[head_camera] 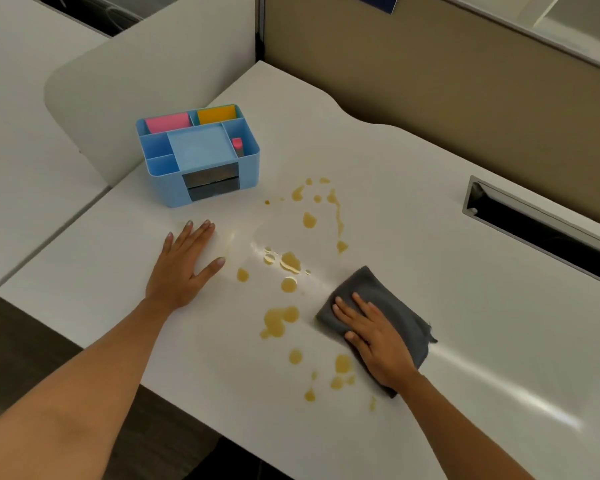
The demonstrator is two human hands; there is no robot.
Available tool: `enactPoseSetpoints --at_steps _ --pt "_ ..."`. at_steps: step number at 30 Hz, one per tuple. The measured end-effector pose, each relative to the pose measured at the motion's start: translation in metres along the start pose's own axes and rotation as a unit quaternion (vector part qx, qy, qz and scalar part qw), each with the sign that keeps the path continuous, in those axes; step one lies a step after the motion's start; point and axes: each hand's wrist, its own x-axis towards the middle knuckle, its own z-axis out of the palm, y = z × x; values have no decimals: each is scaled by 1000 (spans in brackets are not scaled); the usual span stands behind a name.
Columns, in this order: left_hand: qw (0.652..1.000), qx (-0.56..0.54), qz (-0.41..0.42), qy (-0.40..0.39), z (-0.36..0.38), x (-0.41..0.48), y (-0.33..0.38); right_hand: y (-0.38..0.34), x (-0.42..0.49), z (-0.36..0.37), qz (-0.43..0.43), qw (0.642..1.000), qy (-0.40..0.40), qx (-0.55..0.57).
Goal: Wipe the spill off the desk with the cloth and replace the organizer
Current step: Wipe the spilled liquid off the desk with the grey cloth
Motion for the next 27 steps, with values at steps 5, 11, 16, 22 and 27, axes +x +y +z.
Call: enactPoseSetpoints --at_steps 5,11,16,22,27 --pt "1000 -6 2 6 0 1 1 -10 -75 14 65 997 28 12" --pt "1000 -6 5 10 -1 0 3 -78 -80 53 311 931 180 63" --pt "1000 -10 6 7 -2 0 5 -140 -27 74 442 855 236 129" --pt "1000 -16 6 8 -4 0 5 -117 -61 58 315 913 171 195" --pt "1000 -20 6 12 -3 0 5 -23 -107 -9 -167 980 -18 -110"
